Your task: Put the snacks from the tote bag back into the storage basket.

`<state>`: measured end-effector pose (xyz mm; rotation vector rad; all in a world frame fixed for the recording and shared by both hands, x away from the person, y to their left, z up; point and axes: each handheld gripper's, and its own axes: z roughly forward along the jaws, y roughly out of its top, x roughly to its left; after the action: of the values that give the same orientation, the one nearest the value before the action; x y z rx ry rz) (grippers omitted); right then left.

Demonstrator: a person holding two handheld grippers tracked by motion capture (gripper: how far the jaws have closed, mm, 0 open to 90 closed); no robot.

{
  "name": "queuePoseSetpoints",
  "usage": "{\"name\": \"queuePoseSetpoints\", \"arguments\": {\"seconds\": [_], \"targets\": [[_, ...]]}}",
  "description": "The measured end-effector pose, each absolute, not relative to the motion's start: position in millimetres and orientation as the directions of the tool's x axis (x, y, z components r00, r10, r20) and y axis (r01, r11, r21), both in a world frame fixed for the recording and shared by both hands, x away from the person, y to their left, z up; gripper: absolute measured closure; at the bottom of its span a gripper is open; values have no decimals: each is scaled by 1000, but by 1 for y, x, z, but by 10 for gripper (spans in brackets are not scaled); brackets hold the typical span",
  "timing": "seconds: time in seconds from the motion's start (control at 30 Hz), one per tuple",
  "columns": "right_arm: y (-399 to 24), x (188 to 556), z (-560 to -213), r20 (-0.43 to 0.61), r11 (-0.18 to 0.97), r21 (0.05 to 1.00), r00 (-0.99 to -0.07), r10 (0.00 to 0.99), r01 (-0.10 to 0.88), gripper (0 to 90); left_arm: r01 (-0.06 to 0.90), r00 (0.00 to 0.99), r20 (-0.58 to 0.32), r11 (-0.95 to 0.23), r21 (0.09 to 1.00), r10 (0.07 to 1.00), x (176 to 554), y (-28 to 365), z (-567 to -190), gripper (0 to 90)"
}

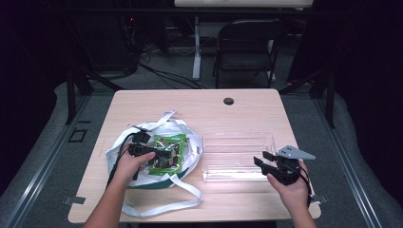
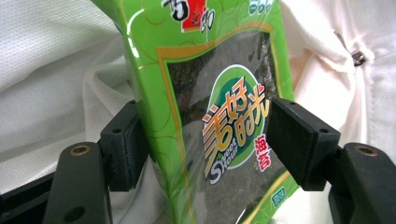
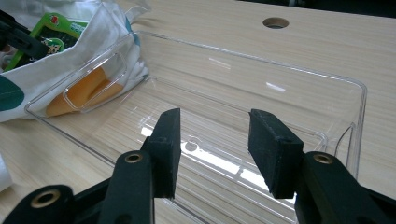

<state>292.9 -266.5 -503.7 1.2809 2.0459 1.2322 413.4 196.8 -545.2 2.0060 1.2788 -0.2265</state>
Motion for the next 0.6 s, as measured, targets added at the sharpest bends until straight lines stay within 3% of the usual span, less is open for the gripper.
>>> {"name": "queuePoseSetpoints", "arguments": {"seconds": [0.3, 0.6], "targets": [[-266, 293, -504, 95, 173, 856, -477, 874, 487, 538, 836, 502, -491, -253, 487, 712, 413, 199, -545, 378], [-267, 293, -504, 96, 167, 859, -473, 876, 485, 538, 848, 490, -535, -232, 477, 688, 417, 201, -548, 366]]}}
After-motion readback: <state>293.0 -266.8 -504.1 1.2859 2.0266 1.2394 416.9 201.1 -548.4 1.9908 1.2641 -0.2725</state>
